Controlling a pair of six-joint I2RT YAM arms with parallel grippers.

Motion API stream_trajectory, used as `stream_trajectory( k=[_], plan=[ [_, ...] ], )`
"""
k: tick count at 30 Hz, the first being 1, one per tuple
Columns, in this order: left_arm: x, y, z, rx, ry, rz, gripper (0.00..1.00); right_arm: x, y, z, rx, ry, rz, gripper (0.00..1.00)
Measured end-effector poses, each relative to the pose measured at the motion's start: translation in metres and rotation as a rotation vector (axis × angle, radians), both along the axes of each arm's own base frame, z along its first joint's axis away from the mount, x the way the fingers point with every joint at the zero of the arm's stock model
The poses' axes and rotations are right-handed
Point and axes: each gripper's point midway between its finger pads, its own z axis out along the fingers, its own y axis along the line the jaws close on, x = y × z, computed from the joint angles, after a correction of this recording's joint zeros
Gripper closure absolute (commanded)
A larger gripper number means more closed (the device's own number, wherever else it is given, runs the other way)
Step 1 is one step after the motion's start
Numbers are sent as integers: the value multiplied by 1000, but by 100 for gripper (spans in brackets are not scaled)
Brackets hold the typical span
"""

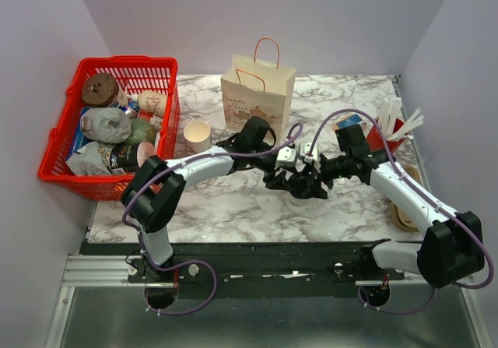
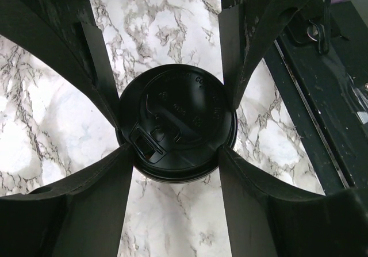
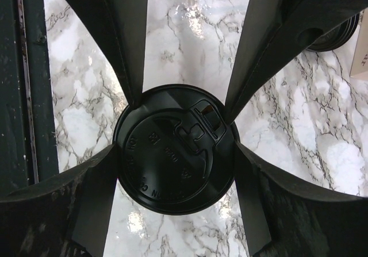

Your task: Pack the takeout coffee

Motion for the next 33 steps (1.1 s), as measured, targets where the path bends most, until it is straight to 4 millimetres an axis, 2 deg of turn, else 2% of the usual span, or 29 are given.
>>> stream_trajectory(
  k=[9,12,15,16,19,26,29,33],
  plan=[
    [-1,-1,4,-2,9,8,30,0,0,0,5,1,-19,23],
    [-1,-1,7,-3,20,24,28,0,0,1,8,-3,-25,20],
    [-2,0,9,6,33,42,26,-2,0,2,14,-2,-39,11],
    [-2,0,10,8,38,47,20,-2,0,3,13,0,-42,9],
    [-4,3,12,27,54,62,20,-2,1,7,13,-13,-48,0],
    [-7,12,15,88,95,94,20,-4,-4,12,-20,-44,-74,0],
    [3,14,26,95,113,130,19,-6,-5,14,-41,-54,-73,0],
    [32,12,60,48,93,202,19,-8,-5,16,-75,-53,-58,0]
  ],
)
